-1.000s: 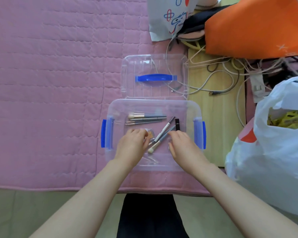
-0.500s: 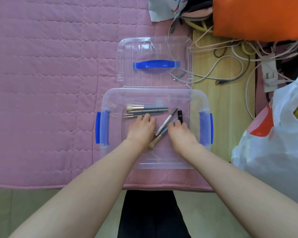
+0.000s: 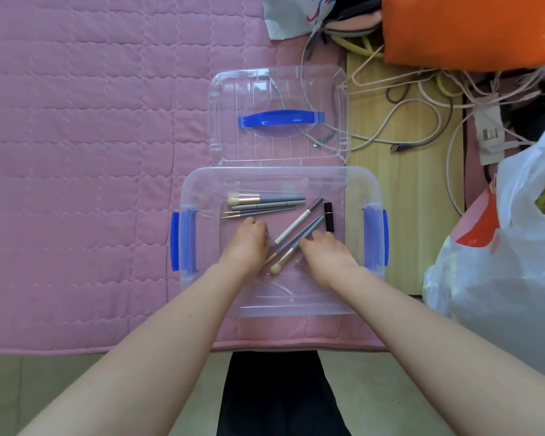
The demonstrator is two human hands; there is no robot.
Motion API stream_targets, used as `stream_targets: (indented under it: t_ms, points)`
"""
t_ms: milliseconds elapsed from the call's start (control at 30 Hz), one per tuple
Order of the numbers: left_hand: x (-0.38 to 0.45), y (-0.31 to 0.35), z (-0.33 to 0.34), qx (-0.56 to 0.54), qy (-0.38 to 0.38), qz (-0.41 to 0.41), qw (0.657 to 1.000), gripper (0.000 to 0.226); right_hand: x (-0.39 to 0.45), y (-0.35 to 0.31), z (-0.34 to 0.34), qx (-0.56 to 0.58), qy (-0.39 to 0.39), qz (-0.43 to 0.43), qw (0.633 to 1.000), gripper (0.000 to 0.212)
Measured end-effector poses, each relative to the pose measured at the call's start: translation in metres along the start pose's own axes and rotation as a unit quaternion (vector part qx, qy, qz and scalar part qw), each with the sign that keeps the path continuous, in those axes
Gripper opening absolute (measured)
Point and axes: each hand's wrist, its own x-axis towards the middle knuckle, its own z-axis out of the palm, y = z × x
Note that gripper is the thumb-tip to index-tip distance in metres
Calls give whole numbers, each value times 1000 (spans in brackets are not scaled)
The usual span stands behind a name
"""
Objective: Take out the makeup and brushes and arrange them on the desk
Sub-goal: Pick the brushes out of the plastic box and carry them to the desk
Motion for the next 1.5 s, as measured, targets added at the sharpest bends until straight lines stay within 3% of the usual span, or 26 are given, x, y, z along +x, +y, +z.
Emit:
stream_targets:
  t_ms: [133,267,433,600,667,767,833,900,1067,1367,1500]
  points:
    - [0,3,-4,-102,-1,-66,993,26,3,0,-1,101,-32,6,994,21]
    - [1,8,-9,-157,1,-79,984,23,2,-5,-7,210,-5,11,978,11]
    - [2,18,-16,-258,16,-112,959,20,-3,-7,-14,327,31,11,944,23]
    - [6,28,-9,-166,54,-83,981,20,-2,0,-19,354,121,79,924,9]
    - [8,31,-5,-79,76,-54,992,21,1,-2,-21,359,158,109,914,10]
    - [17,35,3,51,114,3,992,17,5,-6,-20,211,200,119,949,21]
    - [22,37,8,97,122,35,987,17,11,-8,-18,64,184,113,974,26]
    - [25,38,12,130,122,59,982,17,19,-10,-19,-5,153,131,979,26]
    - [26,34,19,178,107,62,976,10,43,-11,-24,-48,73,195,977,29]
    - [19,6,5,236,51,31,970,19,44,-10,-15,-94,115,225,963,29]
    - [19,1,-4,216,43,18,975,19,32,-18,-23,-126,97,272,949,18]
